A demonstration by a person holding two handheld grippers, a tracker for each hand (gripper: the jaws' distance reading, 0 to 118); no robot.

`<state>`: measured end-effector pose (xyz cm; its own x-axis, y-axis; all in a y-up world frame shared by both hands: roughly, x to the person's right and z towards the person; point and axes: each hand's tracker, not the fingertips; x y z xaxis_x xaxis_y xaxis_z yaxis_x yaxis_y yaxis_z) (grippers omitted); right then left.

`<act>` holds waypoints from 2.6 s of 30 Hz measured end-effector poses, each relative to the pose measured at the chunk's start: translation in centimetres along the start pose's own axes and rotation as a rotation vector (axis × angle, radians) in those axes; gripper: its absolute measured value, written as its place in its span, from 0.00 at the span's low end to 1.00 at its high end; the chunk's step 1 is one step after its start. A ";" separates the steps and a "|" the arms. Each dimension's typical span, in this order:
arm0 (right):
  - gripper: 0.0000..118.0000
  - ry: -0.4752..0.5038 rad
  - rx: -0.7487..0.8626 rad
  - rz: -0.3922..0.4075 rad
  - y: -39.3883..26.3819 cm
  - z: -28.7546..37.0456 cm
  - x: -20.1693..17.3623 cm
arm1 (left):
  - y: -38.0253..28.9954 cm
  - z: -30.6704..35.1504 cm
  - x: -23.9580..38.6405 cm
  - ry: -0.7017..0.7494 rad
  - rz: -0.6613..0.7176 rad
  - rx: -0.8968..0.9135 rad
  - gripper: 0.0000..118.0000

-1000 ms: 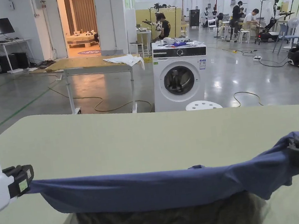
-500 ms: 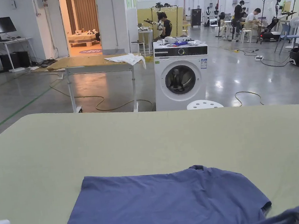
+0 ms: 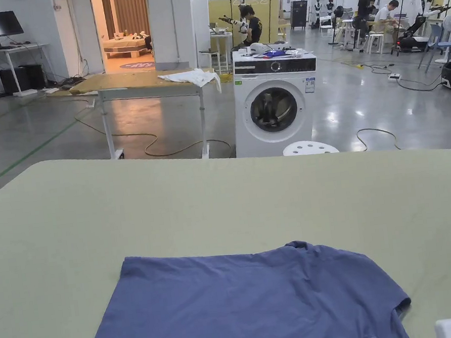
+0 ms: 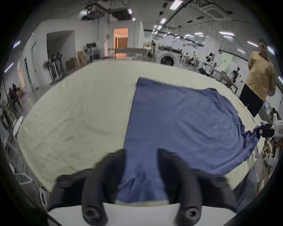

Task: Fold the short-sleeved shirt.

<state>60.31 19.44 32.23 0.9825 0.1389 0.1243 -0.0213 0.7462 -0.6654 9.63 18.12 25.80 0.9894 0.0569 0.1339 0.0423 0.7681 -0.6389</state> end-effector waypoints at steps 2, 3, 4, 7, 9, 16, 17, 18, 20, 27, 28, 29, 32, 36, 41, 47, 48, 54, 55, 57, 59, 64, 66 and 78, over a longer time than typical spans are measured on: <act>0.63 -0.005 0.103 -0.022 1.8 0.7 -0.6 | 1.7 0.7 1.3 0.006 -0.034 0.108 0.57; 0.64 -0.009 0.156 -0.023 2.5 0.9 -1.0 | 2.4 1.0 2.0 0.004 -0.048 0.154 0.57; 0.64 -0.017 0.207 -0.029 3.4 1.1 -1.5 | 3.3 1.2 2.8 0.005 -0.062 0.201 0.57; 0.65 -0.001 0.351 -0.079 5.9 1.5 -2.9 | 5.4 0.7 3.6 0.023 -0.064 0.345 0.57; 0.65 0.015 0.439 -0.103 7.1 1.5 -3.9 | 6.7 1.2 4.7 0.036 -0.049 0.434 0.56; 0.08 0.012 0.623 -0.116 9.4 1.3 -7.3 | 8.8 2.0 7.4 0.122 -0.057 0.637 0.00; 0.06 0.010 0.644 -0.119 9.5 1.0 -7.6 | 8.9 2.1 7.6 0.134 -0.063 0.655 0.00; 0.05 0.011 0.656 -0.118 9.5 0.8 -7.8 | 8.8 1.4 7.2 0.130 -0.063 0.658 0.00; 0.02 0.014 0.667 -0.111 9.5 0.5 -8.3 | 8.9 1.2 7.0 0.119 -0.060 0.668 0.00; 0.00 0.043 0.654 -0.098 10.1 -1.4 -9.2 | 10.5 -3.8 3.9 0.096 -0.056 0.502 0.00; 0.00 0.046 0.641 -0.094 10.3 -1.8 -9.2 | 11.1 -5.2 2.9 0.086 -0.041 0.459 0.00; 0.00 0.052 0.629 -0.091 10.5 -2.4 -9.2 | 11.7 -6.8 1.8 0.093 -0.013 0.433 0.00; 0.00 0.063 0.587 -0.082 10.9 -4.0 -9.2 | 14.4 -11.3 -0.5 0.103 0.020 0.284 0.00; 0.00 0.065 0.541 -0.078 11.1 -6.4 -9.0 | 18.1 -18.0 -3.2 0.025 0.076 0.082 0.00; 0.00 0.049 0.476 -0.070 10.9 -9.3 -8.5 | 20.7 -24.8 -4.3 -0.032 0.107 -0.136 0.39; 0.00 0.012 0.412 -0.074 10.1 -11.9 -7.3 | 21.0 -28.9 -3.2 -0.039 0.127 -0.220 0.59; 0.00 0.009 0.401 -0.077 10.0 -12.3 -7.0 | 20.8 -29.4 -2.7 -0.041 0.112 -0.244 0.59; 0.00 -0.022 0.329 -0.103 10.1 -13.9 -4.6 | 18.9 -29.8 0.5 0.059 -0.090 -0.245 0.51; 0.00 -0.026 0.304 -0.112 10.5 -14.4 -4.0 | 18.8 -29.7 1.0 0.067 -0.108 -0.238 0.43; 0.01 -0.035 0.229 -0.137 11.4 -15.8 -2.3 | 18.8 -29.2 1.7 0.044 -0.099 -0.233 0.22; 0.12 -0.046 0.150 -0.158 12.7 -17.8 -0.3 | 19.1 -28.9 1.3 0.019 -0.104 -0.218 0.00; 0.46 0.025 -0.046 -0.174 16.0 -23.5 4.2 | 19.4 -26.2 0.2 -0.021 -0.098 -0.182 0.00; 0.53 0.063 -0.135 -0.137 16.9 -26.0 5.1 | 19.6 -25.0 -0.2 -0.021 -0.084 -0.137 0.00; 0.41 0.097 -0.314 -0.087 17.3 -33.0 3.9 | 19.4 -21.4 -0.7 -0.016 -0.065 -0.072 0.00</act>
<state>69.88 11.35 -3.10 0.9914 0.0093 0.1303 0.1071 0.5133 -0.8515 12.74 19.32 -2.90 0.9818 0.0190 0.1890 0.1171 0.7227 -0.6812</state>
